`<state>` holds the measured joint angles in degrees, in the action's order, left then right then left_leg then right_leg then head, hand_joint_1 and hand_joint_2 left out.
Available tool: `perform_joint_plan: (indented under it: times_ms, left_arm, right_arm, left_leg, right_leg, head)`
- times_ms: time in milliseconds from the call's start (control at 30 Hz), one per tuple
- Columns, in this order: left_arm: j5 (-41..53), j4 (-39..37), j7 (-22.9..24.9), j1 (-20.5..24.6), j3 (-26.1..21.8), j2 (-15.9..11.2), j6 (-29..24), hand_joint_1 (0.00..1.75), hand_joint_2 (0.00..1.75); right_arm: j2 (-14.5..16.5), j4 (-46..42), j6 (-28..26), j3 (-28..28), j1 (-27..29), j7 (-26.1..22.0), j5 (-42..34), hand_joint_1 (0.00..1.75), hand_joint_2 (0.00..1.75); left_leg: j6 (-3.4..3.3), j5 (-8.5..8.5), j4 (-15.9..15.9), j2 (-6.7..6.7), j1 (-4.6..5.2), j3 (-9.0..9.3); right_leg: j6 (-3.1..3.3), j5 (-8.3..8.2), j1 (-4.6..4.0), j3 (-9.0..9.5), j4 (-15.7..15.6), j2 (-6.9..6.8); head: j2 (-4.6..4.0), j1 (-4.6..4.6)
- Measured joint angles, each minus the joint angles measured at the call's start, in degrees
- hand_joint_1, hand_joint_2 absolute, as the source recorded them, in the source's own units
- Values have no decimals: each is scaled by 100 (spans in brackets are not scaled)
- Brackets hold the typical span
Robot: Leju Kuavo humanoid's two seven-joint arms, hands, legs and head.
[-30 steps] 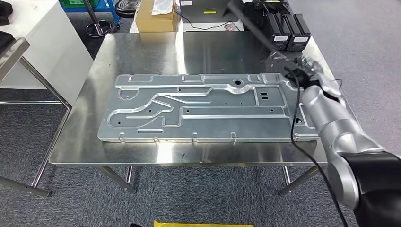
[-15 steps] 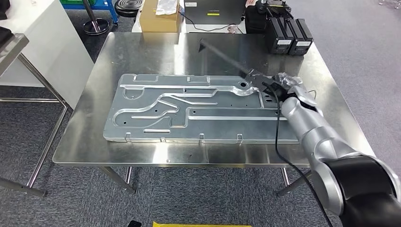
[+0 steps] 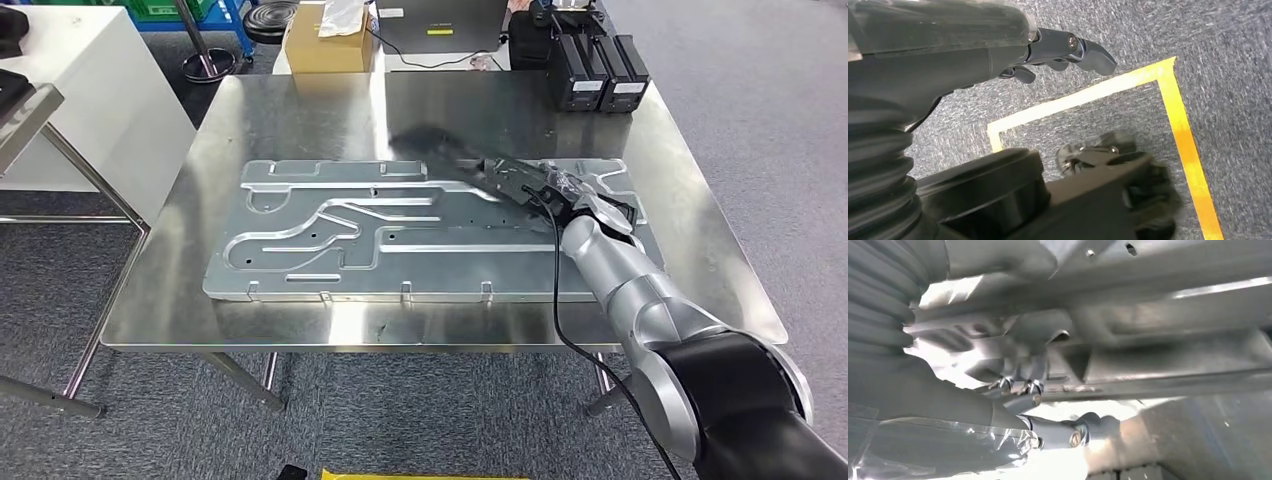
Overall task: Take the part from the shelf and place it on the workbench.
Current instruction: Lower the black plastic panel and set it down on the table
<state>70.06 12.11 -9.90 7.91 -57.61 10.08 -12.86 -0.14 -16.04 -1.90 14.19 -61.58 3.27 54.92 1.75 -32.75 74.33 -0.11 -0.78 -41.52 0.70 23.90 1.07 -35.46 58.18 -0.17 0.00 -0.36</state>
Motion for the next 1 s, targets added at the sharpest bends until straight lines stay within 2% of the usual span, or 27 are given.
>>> perform_joint_plan:
  times_ms: [33,67,133,167,200,300,333,367,433,467,500,533,567,633,667,700,767,800,867,900,967,1000]
  left_arm:
    - [-13,0,2,1,-3,0,-7,0,44]
    - [-20,0,5,6,-4,0,-15,0,0]
    - [-35,0,6,28,-7,-1,-37,0,0]
    - [-41,0,-3,43,-8,0,-47,0,0]
    - [-44,0,-21,56,-9,1,-52,0,0]
    - [-44,0,-99,77,-11,2,-62,0,0]
    - [-44,0,-134,90,-12,4,-66,0,0]
    - [-44,0,-169,109,-12,8,-68,0,0]
    - [-44,0,-233,149,-12,16,-71,0,0]
    - [-44,0,-251,160,-12,19,-70,0,0]
    - [-41,0,-266,166,-12,19,-65,0,0]
    - [-32,0,-277,173,-11,20,-57,0,0]
    - [-22,0,-286,184,-9,23,-46,0,0]
    - [-2,0,-295,216,-2,45,-26,0,0]
    - [4,0,-294,230,4,58,-20,0,0]
    - [9,0,-292,241,11,70,-19,0,0]
    - [15,0,-276,248,26,79,-23,0,0]
    - [15,0,-264,249,32,81,-33,0,0]
    - [7,0,-241,246,38,88,-68,0,0]
    - [1,0,-229,243,39,91,-90,0,0]
    - [-23,0,-198,230,38,96,-132,0,0]
    - [-39,0,-184,221,37,96,-149,0,0]
  right_arm:
    - [1,8,-14,-3,12,10,-16,0,175]
    - [1,14,-32,-10,18,19,-31,0,175]
    - [0,17,-75,-37,11,32,-66,0,175]
    - [-2,17,-103,-58,5,37,-91,0,175]
    - [-4,17,-131,-86,1,39,-120,0,175]
    - [-26,16,-218,-203,-12,35,-231,0,175]
    - [-45,16,-246,-254,-26,27,-275,0,175]
    - [-71,15,-272,-305,-48,14,-316,0,175]
    - [-146,15,-317,-415,-91,-11,-397,0,175]
    - [-193,15,-347,-468,-105,-29,-438,0,131]
    - [-245,15,-389,-526,-112,-60,-490,0,87]
    - [-300,8,-442,-586,-118,-116,-558,0,44]
    - [-369,-9,-511,-658,-131,-205,-652,0,0]
    - [-521,-61,-649,-822,-211,-437,-860,0,0]
    - [-592,-89,-712,-915,-268,-580,-976,0,0]
    - [-657,-118,-761,-1017,-322,-734,-1093,0,0]
    - [-759,-191,-842,-1243,-382,-1085,-1354,0,0]
    - [-801,-245,-875,-1370,-393,-1291,-1499,0,0]
    - [-855,-374,-919,-1621,-419,-1749,-1819,0,0]
    - [-868,-447,-914,-1733,-436,-1977,-1978,0,0]
    - [-885,-589,-855,-1925,-454,-2361,-2265,0,0]
    - [-885,-668,-805,-2006,-441,-2521,-2395,0,0]
  left_leg:
    - [0,57,6,0,0,10]
    - [-9,216,-221,0,0,132]
    - [-48,587,-1030,-1,9,543]
    - [-76,694,-1348,-3,17,695]
    - [-102,734,-1527,-6,26,775]
    - [-201,756,-1611,-4,35,787]
    - [-247,778,-1638,0,30,794]
    - [-289,800,-1665,2,22,800]
    - [-334,818,-1681,-6,23,796]
    - [-341,818,-1678,-11,27,792]
    - [-343,817,-1674,-16,31,792]
    - [-344,813,-1667,-18,33,793]
    - [-342,806,-1656,-22,34,795]
    - [-326,778,-1622,-31,42,792]
    - [-310,762,-1600,-35,53,781]
    - [-291,752,-1587,-35,63,769]
    - [-247,746,-1589,-34,72,757]
    - [-220,731,-1589,-31,73,752]
    - [-163,580,-1397,-26,75,677]
    - [-137,422,-1130,-23,70,563]
    - [-104,67,-351,-22,48,210]
    - [-93,-26,-35,-22,38,51]
  right_leg:
    - [-1,1,0,-3,7,-2]
    - [-5,3,1,-2,17,1]
    - [-32,17,-7,-2,41,12]
    - [-57,19,-16,-11,53,18]
    - [-84,15,-25,-22,58,22]
    - [-185,1,-17,-38,48,26]
    - [-215,54,-7,-61,106,25]
    - [-238,164,1,-128,263,25]
    - [-267,528,6,-427,929,24]
    - [-280,686,7,-610,1319,24]
    - [-289,757,7,-745,1593,24]
    - [-290,716,8,-787,1660,23]
    - [-284,562,8,-709,1484,22]
    - [-249,171,0,-329,704,20]
    - [-228,51,-12,-169,359,21]
    - [-211,2,-27,-76,148,24]
    - [-178,13,-52,-58,58,32]
    - [-154,7,-37,-52,48,31]
    - [-93,-5,1,-29,11,27]
    - [-67,-10,18,-16,-6,24]
    - [-39,-2,14,-10,-7,23]
    - [-35,2,12,-6,-4,24]
  head:
    - [0,0]
    - [0,0]
    - [0,0]
    - [1,2]
    - [1,4]
    - [1,8]
    - [1,8]
    - [1,9]
    - [0,13]
    - [0,13]
    - [0,13]
    - [0,12]
    - [0,12]
    - [0,11]
    - [1,10]
    - [1,9]
    - [1,8]
    - [1,7]
    - [1,1]
    - [1,-2]
    - [1,-8]
    - [0,-8]
